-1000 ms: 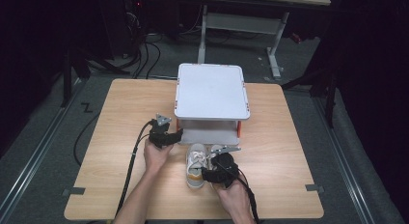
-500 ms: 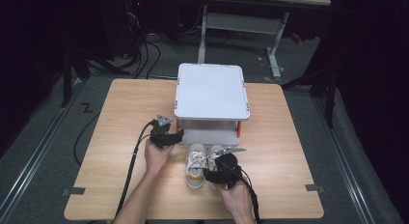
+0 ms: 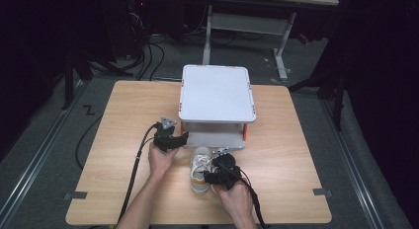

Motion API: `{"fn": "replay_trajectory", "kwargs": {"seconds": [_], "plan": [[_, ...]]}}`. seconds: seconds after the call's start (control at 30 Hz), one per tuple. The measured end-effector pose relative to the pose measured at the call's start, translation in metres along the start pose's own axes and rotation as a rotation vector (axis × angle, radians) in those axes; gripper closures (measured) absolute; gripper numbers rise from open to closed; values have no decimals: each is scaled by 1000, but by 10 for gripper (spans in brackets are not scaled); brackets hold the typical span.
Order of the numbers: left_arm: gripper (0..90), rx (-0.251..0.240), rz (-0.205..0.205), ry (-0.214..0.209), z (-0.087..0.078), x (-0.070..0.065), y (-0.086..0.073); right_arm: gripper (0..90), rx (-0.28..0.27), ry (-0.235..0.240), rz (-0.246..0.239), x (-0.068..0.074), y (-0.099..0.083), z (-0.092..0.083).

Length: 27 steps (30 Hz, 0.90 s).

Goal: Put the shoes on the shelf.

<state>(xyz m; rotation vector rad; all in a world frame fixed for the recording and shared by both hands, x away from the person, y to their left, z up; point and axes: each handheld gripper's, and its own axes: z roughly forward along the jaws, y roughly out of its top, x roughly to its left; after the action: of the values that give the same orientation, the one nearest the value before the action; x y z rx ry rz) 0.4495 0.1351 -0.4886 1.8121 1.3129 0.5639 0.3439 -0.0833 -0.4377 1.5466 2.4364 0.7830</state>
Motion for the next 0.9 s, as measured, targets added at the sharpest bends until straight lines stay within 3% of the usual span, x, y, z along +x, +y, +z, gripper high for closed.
{"fn": "replay_trajectory", "kwargs": {"seconds": [0.03, 0.13, 0.4, 0.73, 0.9], "plan": [[348, -4, 1, 1, -1, 0, 1, 520, 4, -10, -2, 1, 0, 3], [350, -12, 4, 0, -3, 0, 2, 631, -7, 43, 28, -4, -3, 10], [361, -1, 7, -1, 0, -2, 0, 774, -53, 28, 43, -8, -13, 2], [518, 23, -12, 27, 10, -5, -4, 804, -67, 30, 28, -17, -20, -9], [598, 39, -2, 31, 13, -5, -7, 807, -97, 37, 30, -26, -22, -17]]}}
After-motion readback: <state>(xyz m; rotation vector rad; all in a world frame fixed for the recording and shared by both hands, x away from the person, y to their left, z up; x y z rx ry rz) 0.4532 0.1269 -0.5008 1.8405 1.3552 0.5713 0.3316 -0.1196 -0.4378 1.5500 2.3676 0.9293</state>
